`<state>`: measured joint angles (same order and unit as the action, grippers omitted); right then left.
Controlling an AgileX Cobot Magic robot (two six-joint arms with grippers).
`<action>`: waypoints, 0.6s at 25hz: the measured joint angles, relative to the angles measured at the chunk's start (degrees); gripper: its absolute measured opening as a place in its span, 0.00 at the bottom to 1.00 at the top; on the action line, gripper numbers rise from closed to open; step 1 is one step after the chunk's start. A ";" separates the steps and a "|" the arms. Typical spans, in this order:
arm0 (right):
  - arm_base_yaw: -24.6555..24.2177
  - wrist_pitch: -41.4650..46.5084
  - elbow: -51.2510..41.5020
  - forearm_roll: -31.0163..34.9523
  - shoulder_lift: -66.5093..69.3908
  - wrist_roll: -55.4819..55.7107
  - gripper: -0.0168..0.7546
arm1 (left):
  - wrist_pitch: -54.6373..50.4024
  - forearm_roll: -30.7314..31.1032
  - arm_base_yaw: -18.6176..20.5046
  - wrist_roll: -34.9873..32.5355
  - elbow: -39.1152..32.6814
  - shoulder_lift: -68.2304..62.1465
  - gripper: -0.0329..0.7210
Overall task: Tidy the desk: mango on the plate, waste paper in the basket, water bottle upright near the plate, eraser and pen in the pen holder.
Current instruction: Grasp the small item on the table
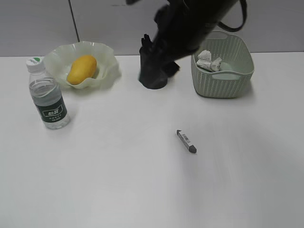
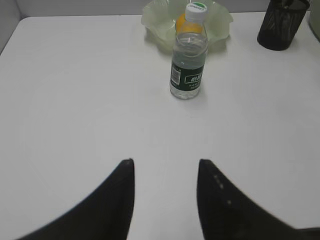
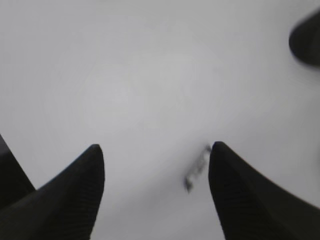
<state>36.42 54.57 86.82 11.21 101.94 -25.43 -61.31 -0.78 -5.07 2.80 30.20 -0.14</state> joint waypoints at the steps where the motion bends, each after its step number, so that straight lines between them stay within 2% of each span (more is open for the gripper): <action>1: 0.00 4.15 0.00 -3.79 0.00 3.67 0.69 | 0.06 0.00 0.00 0.00 0.00 -0.88 0.47; 3: -0.70 10.64 0.00 -10.49 0.00 10.77 0.69 | 0.06 0.00 0.00 -0.11 0.00 -3.38 0.47; 5: -2.38 13.68 0.06 -12.30 0.00 13.52 0.69 | 0.00 -0.18 0.00 -1.33 0.00 -7.18 0.47; 10: -11.49 14.38 -0.46 -4.98 -2.37 15.16 0.69 | 0.79 -0.98 -2.26 -2.80 2.31 -15.80 0.47; 15: -19.71 14.38 -6.46 -6.22 -10.20 15.35 0.69 | 1.73 -1.00 -7.65 -4.88 7.52 -26.38 0.47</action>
<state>16.71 68.95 80.36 4.99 91.74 -10.07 -59.58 -1.78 -12.72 -2.08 37.72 -26.52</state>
